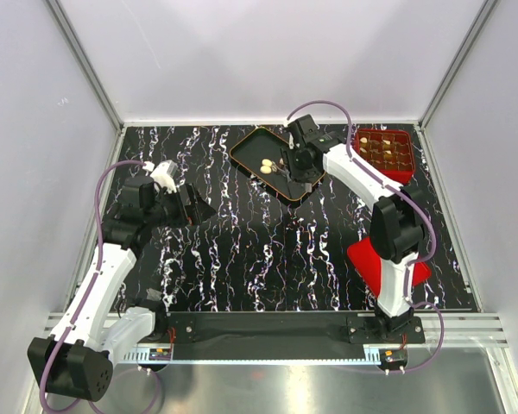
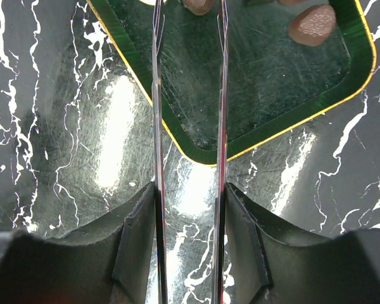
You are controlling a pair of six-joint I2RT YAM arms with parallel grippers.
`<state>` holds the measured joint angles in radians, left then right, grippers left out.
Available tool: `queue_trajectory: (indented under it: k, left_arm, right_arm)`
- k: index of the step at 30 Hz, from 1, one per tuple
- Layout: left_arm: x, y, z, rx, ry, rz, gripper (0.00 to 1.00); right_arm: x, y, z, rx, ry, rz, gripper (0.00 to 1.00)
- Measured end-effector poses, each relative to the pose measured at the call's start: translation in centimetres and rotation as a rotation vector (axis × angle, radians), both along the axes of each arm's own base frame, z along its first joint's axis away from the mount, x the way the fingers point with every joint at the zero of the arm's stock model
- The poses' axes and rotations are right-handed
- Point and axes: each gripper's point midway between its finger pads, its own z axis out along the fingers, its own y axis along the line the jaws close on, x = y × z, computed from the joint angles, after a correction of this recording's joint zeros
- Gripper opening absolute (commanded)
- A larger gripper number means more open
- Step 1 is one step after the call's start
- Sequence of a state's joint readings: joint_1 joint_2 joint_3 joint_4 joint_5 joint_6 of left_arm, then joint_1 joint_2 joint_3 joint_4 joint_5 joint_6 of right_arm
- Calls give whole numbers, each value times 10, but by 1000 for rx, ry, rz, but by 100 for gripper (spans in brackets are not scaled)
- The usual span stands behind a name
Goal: Pack the chocolate
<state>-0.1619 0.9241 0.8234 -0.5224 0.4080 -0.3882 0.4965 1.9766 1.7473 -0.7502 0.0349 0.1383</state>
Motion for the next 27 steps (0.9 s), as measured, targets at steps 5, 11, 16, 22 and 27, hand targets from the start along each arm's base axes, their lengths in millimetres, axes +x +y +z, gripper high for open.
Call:
queue_trajectory:
  k: [5, 11, 16, 22, 27]
  left_arm:
    - [0, 0, 0, 0, 0, 0, 99]
    - [0, 0, 0, 0, 0, 0, 99]
    - [0, 0, 0, 0, 1, 0, 99]
    - [0, 0, 0, 0, 1, 0, 99]
    - [0, 0, 0, 0, 0, 0, 99]
  right_arm:
    - [0, 3, -7, -12, 4, 5, 51]
    - [2, 4, -28, -50, 28, 3, 49]
    - [2, 3, -48, -72, 63, 4, 48]
    - [3, 3, -49, -74, 64, 4, 44]
    - [5, 2, -46, -80, 54, -2, 39]
